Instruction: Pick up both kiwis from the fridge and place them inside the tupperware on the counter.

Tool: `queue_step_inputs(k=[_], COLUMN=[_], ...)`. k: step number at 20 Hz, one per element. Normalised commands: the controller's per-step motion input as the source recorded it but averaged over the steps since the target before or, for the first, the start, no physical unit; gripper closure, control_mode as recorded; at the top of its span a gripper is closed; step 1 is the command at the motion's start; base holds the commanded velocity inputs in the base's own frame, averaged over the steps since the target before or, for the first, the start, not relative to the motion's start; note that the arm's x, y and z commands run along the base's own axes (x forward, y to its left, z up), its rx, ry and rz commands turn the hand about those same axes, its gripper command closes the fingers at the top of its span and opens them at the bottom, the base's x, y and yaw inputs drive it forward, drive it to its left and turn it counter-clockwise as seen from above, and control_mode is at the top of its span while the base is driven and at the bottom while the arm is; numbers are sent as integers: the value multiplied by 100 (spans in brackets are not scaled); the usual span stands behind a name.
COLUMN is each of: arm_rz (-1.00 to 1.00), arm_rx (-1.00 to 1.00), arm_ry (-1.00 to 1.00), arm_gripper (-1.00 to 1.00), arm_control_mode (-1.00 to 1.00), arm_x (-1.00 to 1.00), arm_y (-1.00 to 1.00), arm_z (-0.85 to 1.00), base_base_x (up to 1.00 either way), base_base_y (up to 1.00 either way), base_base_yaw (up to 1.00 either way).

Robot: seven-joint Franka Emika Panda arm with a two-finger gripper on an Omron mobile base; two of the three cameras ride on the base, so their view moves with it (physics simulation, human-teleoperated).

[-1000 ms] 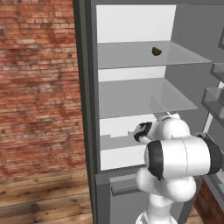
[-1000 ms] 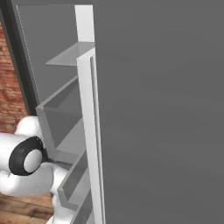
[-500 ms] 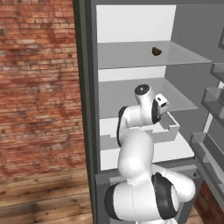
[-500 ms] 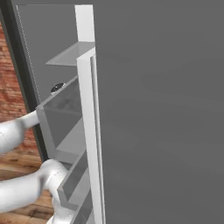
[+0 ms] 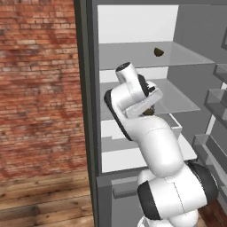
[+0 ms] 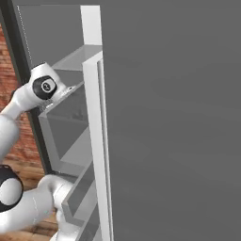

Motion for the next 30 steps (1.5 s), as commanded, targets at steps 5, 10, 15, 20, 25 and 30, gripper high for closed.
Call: queue_step_inputs(k=[5,10,15,20,25,30], arm_rz=[5,0,0,0,0,0], arm_rx=[-20,-7,0,0,0,0], arm_ry=[-46,-41,-9,2,1,0], arm_gripper=[100,100,100,100,100,100], arm_control_mode=[-100,-100,-100,-100,100,100], arm_x=[-68,-54,-55,-44,-46,0], arm_y=[40,0,0,0,3,0], arm_z=[15,49,42,61,42,0], base_base_x=[0,0,0,0,-17,-98], base_base_y=[0,0,0,0,4,47], base_base_yaw=[0,0,0,0,0,0])
